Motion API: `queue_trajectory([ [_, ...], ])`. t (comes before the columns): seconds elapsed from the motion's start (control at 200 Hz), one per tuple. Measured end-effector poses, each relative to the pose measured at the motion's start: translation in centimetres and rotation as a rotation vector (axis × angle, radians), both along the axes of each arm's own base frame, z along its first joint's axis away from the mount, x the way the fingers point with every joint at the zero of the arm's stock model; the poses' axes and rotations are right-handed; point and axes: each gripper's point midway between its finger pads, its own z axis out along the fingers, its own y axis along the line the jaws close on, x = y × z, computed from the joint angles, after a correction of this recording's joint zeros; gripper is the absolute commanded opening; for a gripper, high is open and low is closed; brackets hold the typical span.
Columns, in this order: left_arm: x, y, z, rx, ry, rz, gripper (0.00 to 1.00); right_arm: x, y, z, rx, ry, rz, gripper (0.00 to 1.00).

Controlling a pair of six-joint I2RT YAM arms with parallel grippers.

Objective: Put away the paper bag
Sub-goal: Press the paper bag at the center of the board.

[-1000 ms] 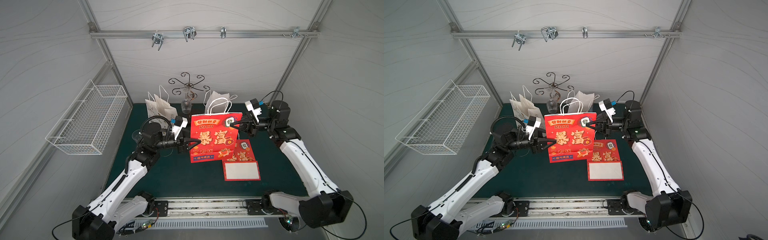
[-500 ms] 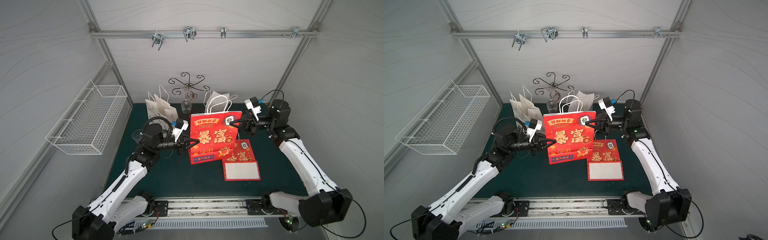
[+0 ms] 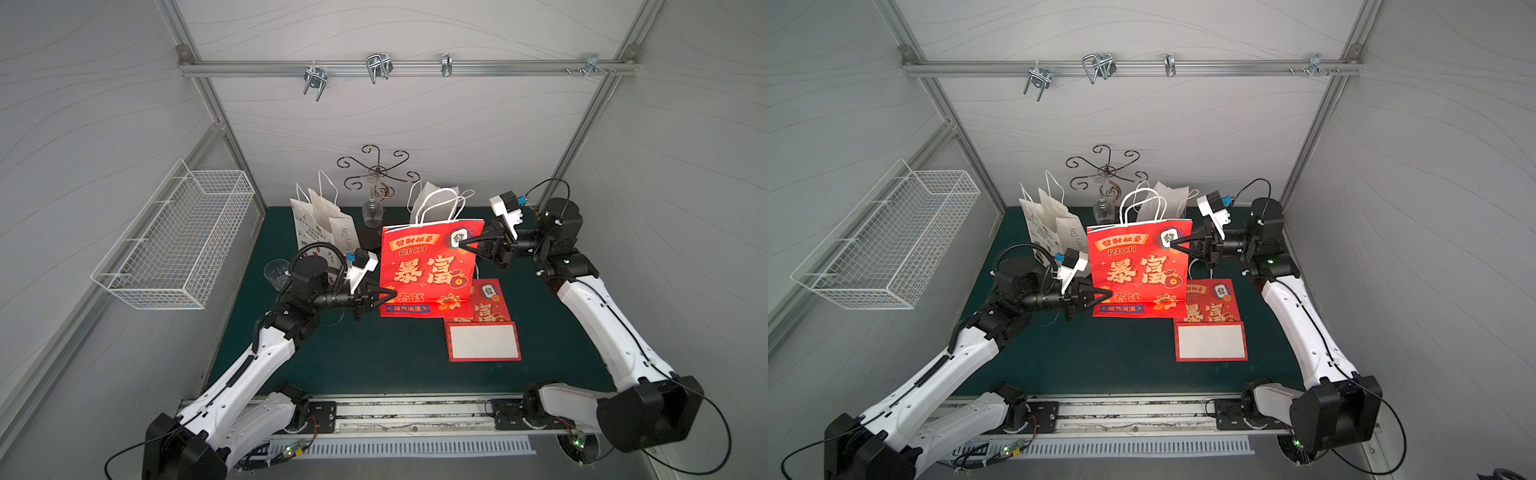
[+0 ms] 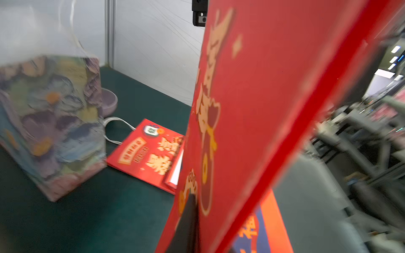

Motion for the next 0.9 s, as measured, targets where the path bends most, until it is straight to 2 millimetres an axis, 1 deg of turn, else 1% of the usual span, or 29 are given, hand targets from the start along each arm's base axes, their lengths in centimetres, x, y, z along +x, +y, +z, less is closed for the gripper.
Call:
queue_trajectory([
  [0.03, 0.0, 0.0, 0.0, -0.001, 0.002, -0.002, 0.06, 0.0, 0.0, 0.0, 0.000, -0.001, 0.000, 0.00],
  [0.065, -0.1, 0.0, 0.0, -0.001, 0.002, -0.003, 0.12, 0.0, 0.0, 0.0, 0.000, -0.001, 0.000, 0.00],
  [0.085, -0.1, 0.0, 0.0, -0.001, 0.000, -0.004, 0.18, 0.0, 0.0, 0.0, 0.000, 0.000, 0.000, 0.00],
  [0.13, -0.1, 0.0, 0.0, -0.001, 0.000, -0.004, 0.34, 0.0, 0.0, 0.0, 0.000, -0.001, 0.001, 0.00],
  [0.165, 0.0, 0.0, 0.0, 0.000, 0.001, 0.000, 0.43, 0.0, 0.1, -0.1, -0.001, -0.003, 0.002, 0.00],
  [0.205, 0.0, 0.0, 0.0, -0.001, 0.007, 0.003, 0.48, -0.1, 0.2, -0.1, -0.003, -0.005, 0.006, 0.00],
  [0.255, 0.1, 0.0, 0.1, -0.002, 0.008, 0.009, 0.49, -0.3, 0.4, -0.1, -0.007, -0.014, 0.011, 0.00],
  [0.28, 0.2, 0.0, 0.1, -0.004, 0.012, 0.011, 0.48, -0.3, 0.4, 0.0, -0.010, -0.016, 0.014, 0.00],
  [0.315, 0.2, 0.0, 0.3, -0.007, 0.009, 0.014, 0.44, -0.5, 0.6, 0.0, -0.012, -0.023, 0.020, 0.00],
  [0.4, 0.5, -0.1, 1.0, -0.020, 0.011, 0.014, 0.19, -0.8, 1.0, -0.1, -0.017, -0.031, 0.037, 0.00],
  [0.48, 0.8, -0.4, 1.9, -0.034, 0.001, 0.005, 0.01, -0.9, 1.0, -0.2, -0.020, -0.034, 0.041, 0.00],
  [0.525, 0.8, -0.5, 2.3, -0.042, 0.008, -0.004, 0.00, -0.8, 1.0, -0.3, -0.021, -0.038, 0.038, 0.00],
  [0.605, 0.9, -0.6, 2.2, -0.046, 0.019, -0.013, 0.00, -0.8, 1.0, -0.3, -0.021, -0.045, 0.035, 0.01],
  [0.645, 0.9, -0.6, 2.2, -0.048, 0.025, -0.014, 0.00, -0.7, 0.9, -0.3, -0.022, -0.042, 0.032, 0.28],
  [0.655, 0.9, -0.6, 2.2, -0.050, 0.027, -0.013, 0.00, -0.7, 0.8, -0.4, -0.023, -0.038, 0.030, 0.33],
  [0.675, 0.9, -0.6, 2.3, -0.052, 0.029, -0.014, 0.00, -0.6, 0.7, -0.4, -0.023, -0.038, 0.026, 0.42],
  [0.705, 1.0, -0.6, 2.5, -0.058, 0.026, -0.013, 0.00, -0.4, 0.5, -0.5, -0.025, -0.031, 0.017, 0.50],
  [0.755, 1.0, -0.6, 3.0, -0.073, 0.020, -0.013, 0.00, -0.3, 0.2, -0.7, -0.028, -0.024, 0.004, 0.60],
  [0.785, 1.1, -0.6, 3.4, -0.084, 0.014, -0.013, 0.00, -0.3, 0.0, -0.9, -0.029, -0.024, -0.006, 0.64],
  [0.9, 1.2, -0.8, 4.7, -0.125, -0.005, -0.014, 0.00, -1.0, -1.1, -2.5, -0.041, -0.010, -0.037, 0.66],
])
